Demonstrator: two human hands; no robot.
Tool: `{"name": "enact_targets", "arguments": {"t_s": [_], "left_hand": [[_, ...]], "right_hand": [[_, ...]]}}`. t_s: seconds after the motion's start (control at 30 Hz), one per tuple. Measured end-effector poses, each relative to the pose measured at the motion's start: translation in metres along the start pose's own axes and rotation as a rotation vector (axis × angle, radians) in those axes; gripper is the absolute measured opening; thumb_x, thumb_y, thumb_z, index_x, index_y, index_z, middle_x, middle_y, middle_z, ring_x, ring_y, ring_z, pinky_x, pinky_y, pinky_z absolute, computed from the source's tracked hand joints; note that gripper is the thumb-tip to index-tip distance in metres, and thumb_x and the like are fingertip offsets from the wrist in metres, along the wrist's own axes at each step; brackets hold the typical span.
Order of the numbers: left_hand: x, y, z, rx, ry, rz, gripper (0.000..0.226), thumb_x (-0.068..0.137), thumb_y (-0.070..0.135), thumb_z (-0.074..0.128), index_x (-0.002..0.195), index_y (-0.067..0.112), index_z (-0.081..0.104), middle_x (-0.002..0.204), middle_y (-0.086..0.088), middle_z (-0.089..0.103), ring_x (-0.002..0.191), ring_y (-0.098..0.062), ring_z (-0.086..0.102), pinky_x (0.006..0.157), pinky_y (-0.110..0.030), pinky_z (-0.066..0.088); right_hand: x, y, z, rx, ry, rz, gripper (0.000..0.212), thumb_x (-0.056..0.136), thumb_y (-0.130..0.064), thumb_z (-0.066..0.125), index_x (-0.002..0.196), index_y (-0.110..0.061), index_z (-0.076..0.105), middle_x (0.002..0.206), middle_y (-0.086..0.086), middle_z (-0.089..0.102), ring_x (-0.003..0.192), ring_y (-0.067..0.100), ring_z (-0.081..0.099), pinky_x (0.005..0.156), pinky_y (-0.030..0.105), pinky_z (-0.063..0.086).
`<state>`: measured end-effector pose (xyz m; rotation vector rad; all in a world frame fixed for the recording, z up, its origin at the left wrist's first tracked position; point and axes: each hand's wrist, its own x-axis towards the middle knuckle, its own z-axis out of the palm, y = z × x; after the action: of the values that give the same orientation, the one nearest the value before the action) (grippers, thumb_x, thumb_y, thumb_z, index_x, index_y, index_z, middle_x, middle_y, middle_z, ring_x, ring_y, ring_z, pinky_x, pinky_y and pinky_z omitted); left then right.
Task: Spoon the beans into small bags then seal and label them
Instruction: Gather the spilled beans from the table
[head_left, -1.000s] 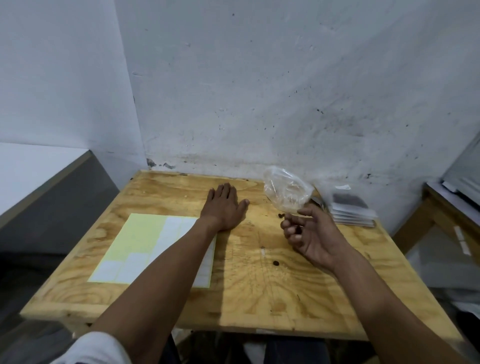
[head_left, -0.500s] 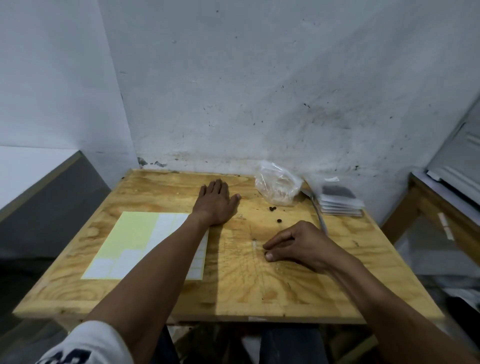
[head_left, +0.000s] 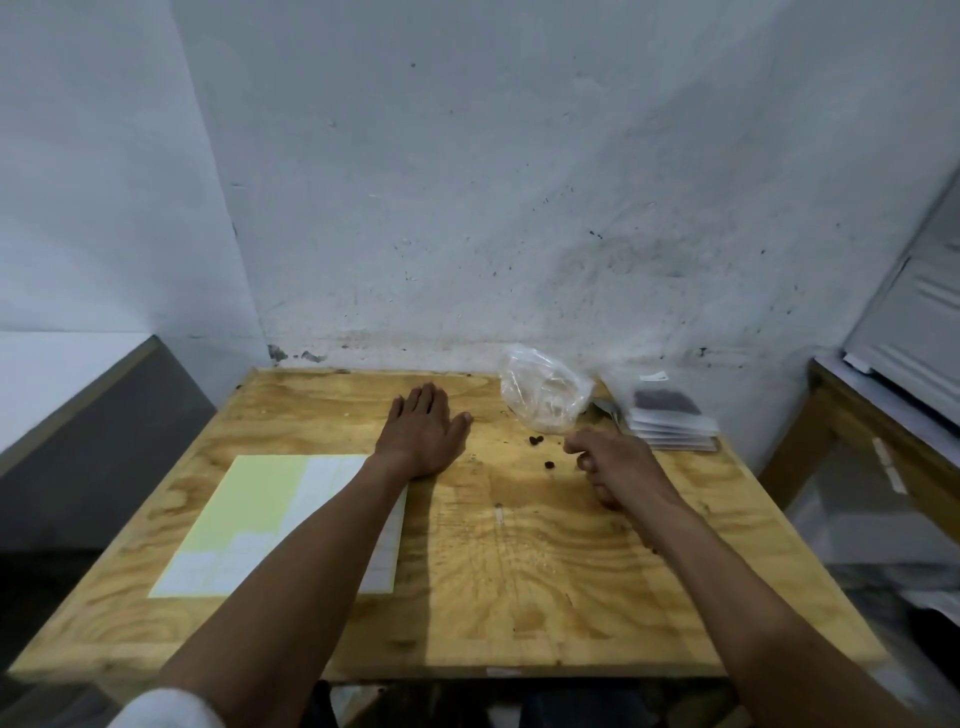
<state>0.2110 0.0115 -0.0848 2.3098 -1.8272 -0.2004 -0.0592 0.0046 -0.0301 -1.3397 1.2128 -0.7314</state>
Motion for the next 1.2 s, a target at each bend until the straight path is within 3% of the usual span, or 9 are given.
{"name": "enact_targets", "arguments": {"t_s": [0.13, 0.23, 0.33, 0.47, 0.57, 0.67, 0.87, 0.97, 1.2], "left_hand": [[0.000, 0.000, 0.001, 0.006, -0.005, -0.003, 0.074, 0.106, 0.055, 0.015, 0.161, 0.006, 0.012, 0.169, -0.014, 0.005, 0.157, -0.027, -0.001, 0.126, -0.047, -0.001], [0.000, 0.001, -0.001, 0.009, -0.006, -0.009, 0.074, 0.106, 0.055, 0.015, 0.161, 0.006, 0.011, 0.170, -0.014, 0.004, 0.157, -0.027, -0.001, 0.126, -0.046, -0.002], [-0.001, 0.001, -0.001, 0.008, -0.013, -0.008, 0.074, 0.106, 0.055, 0.014, 0.161, 0.006, 0.009, 0.170, -0.013, 0.002, 0.157, -0.027, -0.003, 0.126, -0.046, -0.003], [-0.001, 0.001, -0.001, 0.002, -0.012, -0.011, 0.075, 0.105, 0.056, 0.015, 0.161, 0.006, 0.008, 0.170, -0.013, 0.002, 0.157, -0.026, -0.003, 0.126, -0.046, -0.003], [-0.001, 0.001, 0.000, -0.008, -0.013, -0.010, 0.075, 0.106, 0.055, 0.015, 0.161, 0.006, 0.006, 0.170, -0.013, 0.001, 0.157, -0.026, -0.005, 0.126, -0.046, -0.004], [-0.002, 0.001, -0.002, -0.016, -0.013, -0.008, 0.074, 0.106, 0.054, 0.016, 0.161, 0.006, 0.006, 0.170, -0.013, 0.001, 0.157, -0.026, -0.005, 0.126, -0.046, -0.004], [0.000, 0.000, -0.001, -0.021, -0.007, -0.006, 0.074, 0.106, 0.054, 0.016, 0.161, 0.005, 0.008, 0.170, -0.013, 0.002, 0.157, -0.026, -0.003, 0.126, -0.046, -0.003], [0.001, 0.000, 0.000, -0.022, 0.001, -0.011, 0.074, 0.105, 0.055, 0.017, 0.161, 0.006, 0.010, 0.170, -0.014, 0.004, 0.157, -0.027, -0.002, 0.126, -0.046, -0.002], [0.001, 0.000, 0.001, -0.029, 0.003, -0.005, 0.074, 0.105, 0.055, 0.017, 0.160, 0.005, 0.010, 0.169, -0.014, 0.004, 0.157, -0.027, -0.002, 0.126, -0.047, -0.001]], "right_hand": [[0.003, 0.008, 0.015, -0.580, 0.113, -0.321, 0.028, 0.080, -0.041, 0.081, 0.098, -0.019, 0.080, 0.080, -0.012, 0.072, 0.075, -0.004, 0.063, 0.061, 0.010, 0.039], [0.010, 0.015, 0.021, -0.630, 0.168, -0.334, 0.026, 0.083, -0.037, 0.079, 0.100, -0.018, 0.081, 0.099, -0.002, 0.078, 0.094, 0.009, 0.070, 0.064, 0.009, 0.040], [0.013, 0.013, 0.020, -0.589, 0.196, -0.345, 0.019, 0.088, -0.034, 0.075, 0.094, -0.018, 0.082, 0.094, -0.005, 0.078, 0.087, 0.007, 0.067, 0.061, 0.004, 0.037], [0.022, 0.001, 0.016, -0.088, 0.074, -0.073, 0.022, 0.095, -0.035, 0.067, 0.088, -0.015, 0.073, 0.054, -0.016, 0.054, 0.047, -0.003, 0.045, 0.047, 0.020, 0.032], [0.033, -0.007, 0.013, 0.580, -0.079, 0.223, 0.024, 0.101, -0.021, 0.055, 0.079, -0.012, 0.054, 0.056, -0.003, 0.043, 0.042, 0.006, 0.031, 0.034, 0.018, 0.024], [0.037, -0.011, 0.019, 0.771, -0.116, 0.340, 0.028, 0.100, -0.018, 0.044, 0.074, -0.010, 0.050, 0.060, 0.005, 0.050, 0.046, 0.010, 0.036, 0.031, 0.018, 0.027], [0.035, -0.002, 0.034, -0.335, 0.204, -0.287, 0.023, 0.087, -0.036, 0.075, 0.089, -0.013, 0.080, 0.081, -0.003, 0.075, 0.069, 0.003, 0.063, 0.061, 0.022, 0.048], [0.040, 0.005, 0.039, -0.645, 0.226, -0.383, 0.030, 0.081, -0.041, 0.080, 0.101, -0.019, 0.081, 0.095, -0.001, 0.079, 0.088, 0.012, 0.072, 0.077, 0.031, 0.056], [0.048, 0.008, 0.043, -0.612, 0.220, -0.405, 0.019, 0.087, -0.035, 0.075, 0.087, -0.018, 0.082, 0.080, -0.002, 0.078, 0.074, 0.013, 0.070, 0.065, 0.025, 0.050]]}}
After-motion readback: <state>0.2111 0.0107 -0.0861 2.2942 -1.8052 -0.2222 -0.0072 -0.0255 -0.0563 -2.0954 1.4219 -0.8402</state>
